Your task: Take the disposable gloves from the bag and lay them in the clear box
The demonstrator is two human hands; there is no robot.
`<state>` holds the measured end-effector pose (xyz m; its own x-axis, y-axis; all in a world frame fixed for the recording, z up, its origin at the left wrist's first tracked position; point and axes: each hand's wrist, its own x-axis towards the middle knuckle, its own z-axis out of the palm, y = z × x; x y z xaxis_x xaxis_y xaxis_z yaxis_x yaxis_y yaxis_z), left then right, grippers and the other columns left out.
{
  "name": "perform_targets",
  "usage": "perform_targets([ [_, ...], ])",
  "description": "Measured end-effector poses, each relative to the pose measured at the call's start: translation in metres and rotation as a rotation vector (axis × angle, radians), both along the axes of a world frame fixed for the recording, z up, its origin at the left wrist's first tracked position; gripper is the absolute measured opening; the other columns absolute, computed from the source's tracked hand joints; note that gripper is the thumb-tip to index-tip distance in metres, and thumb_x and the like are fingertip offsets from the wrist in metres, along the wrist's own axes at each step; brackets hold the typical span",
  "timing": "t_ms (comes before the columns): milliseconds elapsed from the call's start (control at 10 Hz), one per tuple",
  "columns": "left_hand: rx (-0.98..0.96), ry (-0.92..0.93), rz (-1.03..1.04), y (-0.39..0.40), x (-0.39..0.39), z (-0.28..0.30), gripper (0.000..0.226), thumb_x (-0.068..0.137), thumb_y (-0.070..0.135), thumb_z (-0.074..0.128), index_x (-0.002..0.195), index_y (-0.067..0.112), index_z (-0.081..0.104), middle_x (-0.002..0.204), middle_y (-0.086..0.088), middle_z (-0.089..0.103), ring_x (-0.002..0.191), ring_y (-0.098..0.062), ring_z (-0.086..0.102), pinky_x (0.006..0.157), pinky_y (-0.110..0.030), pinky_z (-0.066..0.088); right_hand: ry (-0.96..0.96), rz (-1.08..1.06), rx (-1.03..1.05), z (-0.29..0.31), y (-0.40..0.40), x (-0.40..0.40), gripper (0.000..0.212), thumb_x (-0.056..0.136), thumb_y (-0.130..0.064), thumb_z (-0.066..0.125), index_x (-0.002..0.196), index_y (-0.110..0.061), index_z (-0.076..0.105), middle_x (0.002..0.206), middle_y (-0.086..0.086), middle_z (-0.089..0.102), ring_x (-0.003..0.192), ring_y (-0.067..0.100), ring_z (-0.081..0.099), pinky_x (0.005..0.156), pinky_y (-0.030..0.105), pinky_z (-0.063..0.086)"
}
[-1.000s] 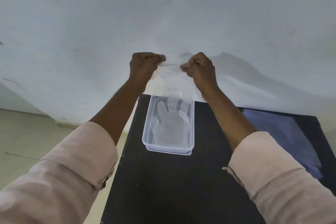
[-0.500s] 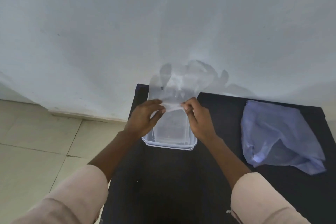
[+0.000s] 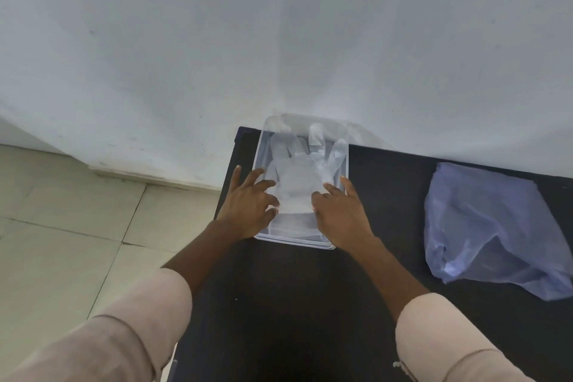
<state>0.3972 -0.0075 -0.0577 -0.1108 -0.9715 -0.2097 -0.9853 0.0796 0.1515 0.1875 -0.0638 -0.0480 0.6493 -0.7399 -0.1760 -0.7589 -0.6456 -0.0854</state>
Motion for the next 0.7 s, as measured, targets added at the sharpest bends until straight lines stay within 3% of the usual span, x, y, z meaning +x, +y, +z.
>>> perform_targets([
  [100, 0.084, -0.048, -0.065, -0.001, 0.005, 0.003, 0.043, 0.092, 0.062, 0.036, 0.111, 0.042, 0.070, 0.157, 0.009, 0.033, 0.150, -0.023, 0.009, 0.116, -0.061, -0.001, 0.122, 0.135, 0.100, 0.006, -0.005, -0.007, 0.031, 0.092, -0.030, 0.043, 0.116, -0.023, 0.063, 0.128, 0.001, 0.065, 0.143, 0.024, 0.033, 0.117, 0.051, -0.006],
  [300, 0.209, -0.047, -0.095, -0.007, 0.007, 0.013, 0.049, 0.092, 0.063, 0.035, 0.104, 0.037, 0.075, 0.163, 0.007, 0.018, 0.151, -0.024, -0.003, 0.116, -0.060, -0.008, 0.285, 0.312, 0.130, 0.011, -0.012, -0.011, 0.033, 0.092, -0.037, 0.044, 0.120, -0.037, 0.061, 0.149, 0.000, 0.044, 0.148, 0.030, 0.014, 0.113, 0.059, -0.013],
  [500, 0.301, -0.105, -0.103, -0.011, 0.002, 0.028, 0.051, 0.093, 0.063, 0.038, 0.105, 0.030, 0.076, 0.164, 0.004, 0.013, 0.151, -0.026, -0.009, 0.115, -0.060, -0.013, 0.366, 0.348, 0.097, 0.011, -0.012, -0.010, 0.034, 0.093, -0.037, 0.043, 0.122, -0.033, 0.062, 0.152, 0.004, 0.038, 0.148, 0.034, 0.010, 0.111, 0.061, -0.015],
  [600, 0.247, -0.045, -0.082, -0.012, -0.003, 0.038, 0.042, 0.093, 0.058, 0.044, 0.112, 0.032, 0.072, 0.163, 0.001, 0.018, 0.151, -0.026, -0.002, 0.117, -0.057, -0.009, 0.295, 0.291, 0.126, 0.016, -0.012, -0.014, 0.038, 0.093, -0.032, 0.045, 0.130, -0.029, 0.053, 0.154, 0.005, 0.035, 0.149, 0.032, 0.010, 0.114, 0.058, -0.012],
  [700, 0.060, 0.259, 0.062, -0.004, -0.009, 0.055, 0.028, 0.093, 0.042, 0.057, 0.114, 0.028, 0.070, 0.149, -0.002, 0.047, 0.142, -0.025, 0.034, 0.117, -0.049, 0.019, 0.081, 0.155, 0.103, 0.033, -0.005, -0.020, 0.047, 0.092, -0.027, 0.048, 0.138, -0.025, 0.042, 0.154, 0.010, 0.033, 0.147, 0.030, 0.018, 0.118, 0.054, 0.002],
])
